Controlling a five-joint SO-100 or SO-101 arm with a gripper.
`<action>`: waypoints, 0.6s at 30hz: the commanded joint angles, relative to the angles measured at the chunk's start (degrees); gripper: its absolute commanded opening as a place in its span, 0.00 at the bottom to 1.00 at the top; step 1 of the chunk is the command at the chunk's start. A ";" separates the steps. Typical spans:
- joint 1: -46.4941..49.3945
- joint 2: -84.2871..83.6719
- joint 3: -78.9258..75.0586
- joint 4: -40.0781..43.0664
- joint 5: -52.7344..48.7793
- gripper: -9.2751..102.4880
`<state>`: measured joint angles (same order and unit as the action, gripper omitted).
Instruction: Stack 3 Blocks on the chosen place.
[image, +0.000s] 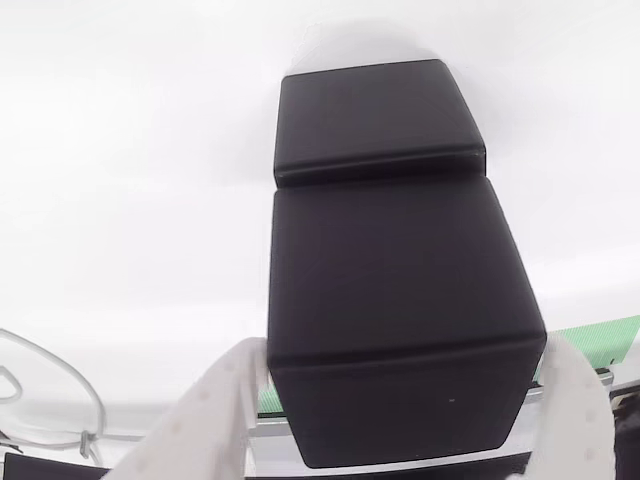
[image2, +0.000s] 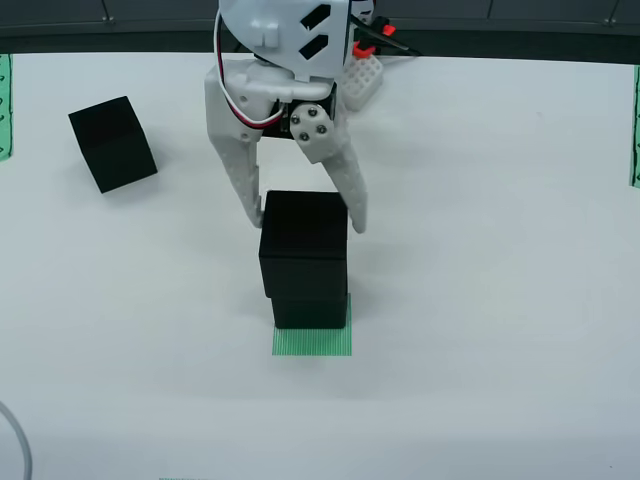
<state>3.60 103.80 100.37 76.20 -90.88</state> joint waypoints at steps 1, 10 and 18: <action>0.62 3.16 -0.09 0.97 -0.88 0.41; 0.97 8.96 -0.44 1.49 -0.88 0.45; 7.38 21.36 -2.37 13.89 -0.79 0.44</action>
<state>8.35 120.06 100.46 85.34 -91.23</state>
